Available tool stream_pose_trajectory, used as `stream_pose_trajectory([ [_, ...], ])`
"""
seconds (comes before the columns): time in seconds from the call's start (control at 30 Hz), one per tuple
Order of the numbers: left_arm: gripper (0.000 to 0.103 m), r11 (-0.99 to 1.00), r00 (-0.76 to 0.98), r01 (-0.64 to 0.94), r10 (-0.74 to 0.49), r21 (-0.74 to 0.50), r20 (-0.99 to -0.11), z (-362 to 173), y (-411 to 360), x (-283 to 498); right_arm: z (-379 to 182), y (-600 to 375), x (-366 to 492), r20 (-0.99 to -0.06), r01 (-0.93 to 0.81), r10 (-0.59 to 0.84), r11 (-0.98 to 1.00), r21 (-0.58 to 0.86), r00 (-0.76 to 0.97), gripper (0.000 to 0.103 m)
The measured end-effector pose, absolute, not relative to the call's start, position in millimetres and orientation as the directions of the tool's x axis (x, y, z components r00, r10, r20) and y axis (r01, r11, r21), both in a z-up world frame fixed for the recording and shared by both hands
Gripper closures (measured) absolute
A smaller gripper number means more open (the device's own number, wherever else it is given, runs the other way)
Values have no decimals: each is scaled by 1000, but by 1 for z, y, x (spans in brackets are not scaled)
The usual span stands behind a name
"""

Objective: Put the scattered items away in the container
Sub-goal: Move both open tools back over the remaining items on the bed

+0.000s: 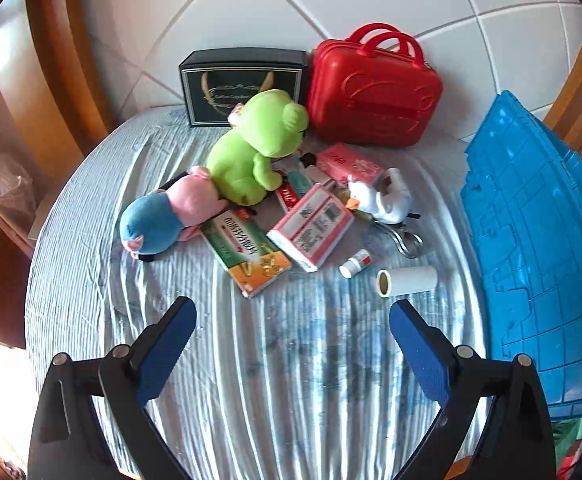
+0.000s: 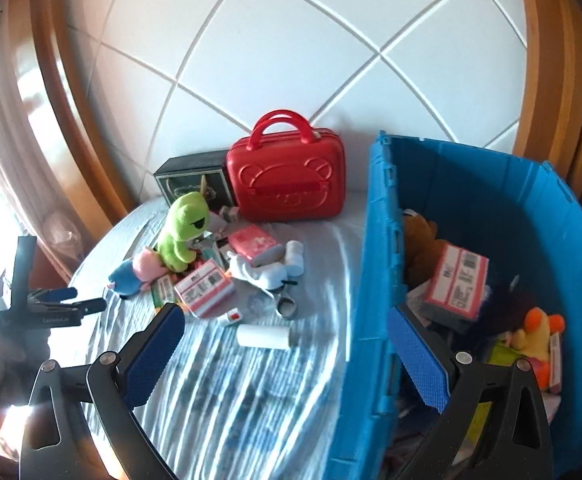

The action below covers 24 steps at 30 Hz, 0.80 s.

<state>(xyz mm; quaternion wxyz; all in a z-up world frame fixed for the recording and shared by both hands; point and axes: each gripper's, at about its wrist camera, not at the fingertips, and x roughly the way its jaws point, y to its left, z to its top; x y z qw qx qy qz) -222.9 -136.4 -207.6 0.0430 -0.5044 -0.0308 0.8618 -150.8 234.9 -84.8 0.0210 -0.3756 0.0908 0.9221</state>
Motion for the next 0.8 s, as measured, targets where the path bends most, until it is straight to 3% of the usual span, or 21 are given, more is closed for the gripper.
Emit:
stream_pose_trajectory([
  [0.43,4,-999,-480,-31,4,13,-877,-294,-275,-291,-228,138,-240,-857,-195,-19,-971,139,-515,1],
  [0.67,4,-944,-463,-244,-89,223,-882,-361,-272,-365,-272,119,-242,-898,-263,33,-960,93,-438,1],
  [0.8,6,-877,-457,-339,-164,341,-875,-396,-265,-392,-305,134,-251,-921,-393,27,-909,138,-388,1],
])
